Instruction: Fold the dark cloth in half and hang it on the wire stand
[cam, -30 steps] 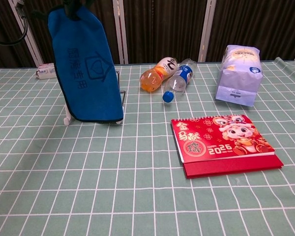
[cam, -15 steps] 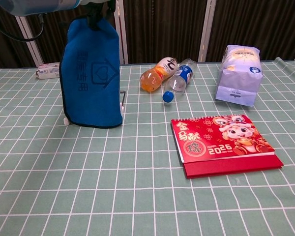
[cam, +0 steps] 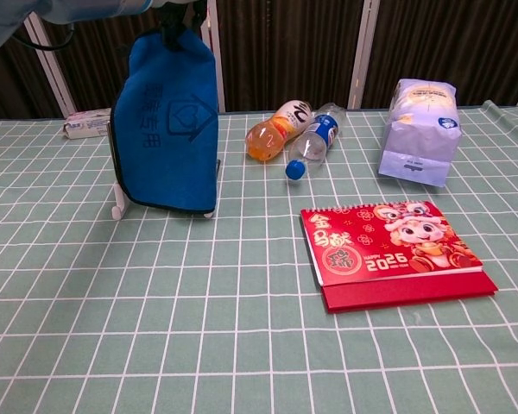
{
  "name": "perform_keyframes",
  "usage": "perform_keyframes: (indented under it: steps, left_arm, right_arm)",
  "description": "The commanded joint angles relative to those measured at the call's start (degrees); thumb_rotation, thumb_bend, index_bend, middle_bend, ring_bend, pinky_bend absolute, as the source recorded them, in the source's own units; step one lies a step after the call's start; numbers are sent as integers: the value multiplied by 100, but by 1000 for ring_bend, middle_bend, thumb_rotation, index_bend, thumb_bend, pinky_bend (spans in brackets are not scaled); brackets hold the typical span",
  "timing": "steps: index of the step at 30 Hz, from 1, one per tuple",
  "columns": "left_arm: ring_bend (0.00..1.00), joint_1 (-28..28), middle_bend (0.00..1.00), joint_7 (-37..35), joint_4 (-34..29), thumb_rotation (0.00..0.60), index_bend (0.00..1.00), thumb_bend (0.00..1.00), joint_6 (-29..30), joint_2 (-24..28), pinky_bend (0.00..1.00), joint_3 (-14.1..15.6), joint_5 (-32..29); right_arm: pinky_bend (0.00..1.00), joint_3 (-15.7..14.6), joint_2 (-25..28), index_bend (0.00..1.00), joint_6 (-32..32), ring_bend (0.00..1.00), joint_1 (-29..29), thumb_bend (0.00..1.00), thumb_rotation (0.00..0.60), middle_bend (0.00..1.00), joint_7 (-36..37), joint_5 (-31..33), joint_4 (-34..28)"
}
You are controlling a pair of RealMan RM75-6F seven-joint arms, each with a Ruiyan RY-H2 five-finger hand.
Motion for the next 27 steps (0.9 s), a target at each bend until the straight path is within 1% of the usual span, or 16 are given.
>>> perform_keyframes:
  steps: [1,8,15,17,18,19,20,21,22,23,24,25,27]
  left_arm:
    - [923,32,989,-121,85,600,876,675,-115,-100,1000,70,-67]
    - [923,9,988,-217,481,600,875,677,-234,-389,1000,204,-124]
    - [914,16,977,-326,913,600,875,677,-516,-680,1000,275,-325]
    - [902,23,968,-364,994,600,856,676,-576,-729,1000,280,-366]
    - [888,30,949,-385,1034,600,786,674,-618,-753,1000,285,-399]
    - [868,36,910,-406,1065,600,655,631,-665,-770,1000,286,-441]
    - [845,44,853,-438,1093,600,470,528,-723,-784,999,283,-503]
    - [830,48,809,-467,1107,600,336,430,-758,-791,998,275,-546]
    - [808,66,742,-496,1113,600,164,267,-806,-787,992,271,-657]
    - [789,61,689,-488,1106,600,54,134,-829,-777,983,279,-719]
    - [780,58,664,-476,1090,600,15,74,-846,-759,977,290,-795]
    - [770,52,645,-449,1059,600,0,24,-845,-729,970,310,-888]
    - [764,49,640,-432,989,600,0,0,-795,-672,968,327,-987]
  right_arm:
    - [0,0,1,0,6,0,-3,0,600,0,1,-6,-3]
    - [0,4,-7,0,-11,0,-4,0,600,0,-23,13,-1]
    - [0,15,-23,0,-91,0,27,0,600,0,-51,63,16]
    - [0,18,-25,0,-100,0,30,0,600,0,-53,71,19]
    - [0,18,-27,0,-104,0,31,0,600,0,-55,74,22]
    - [0,18,-29,0,-104,0,31,0,600,0,-57,75,25]
    - [0,18,-30,0,-107,0,31,0,600,0,-55,74,28]
    - [0,18,-30,0,-108,0,31,0,600,0,-51,73,29]
    - [0,16,-30,0,-106,0,30,0,600,0,-49,65,29]
    - [0,17,-30,0,-106,0,31,0,600,0,-49,62,29]
    - [0,15,-28,0,-104,0,30,0,600,0,-46,56,26]
    - [0,12,-27,0,-97,0,26,0,600,0,-45,47,23]
    - [0,8,-24,0,-84,0,20,0,600,0,-40,32,16]
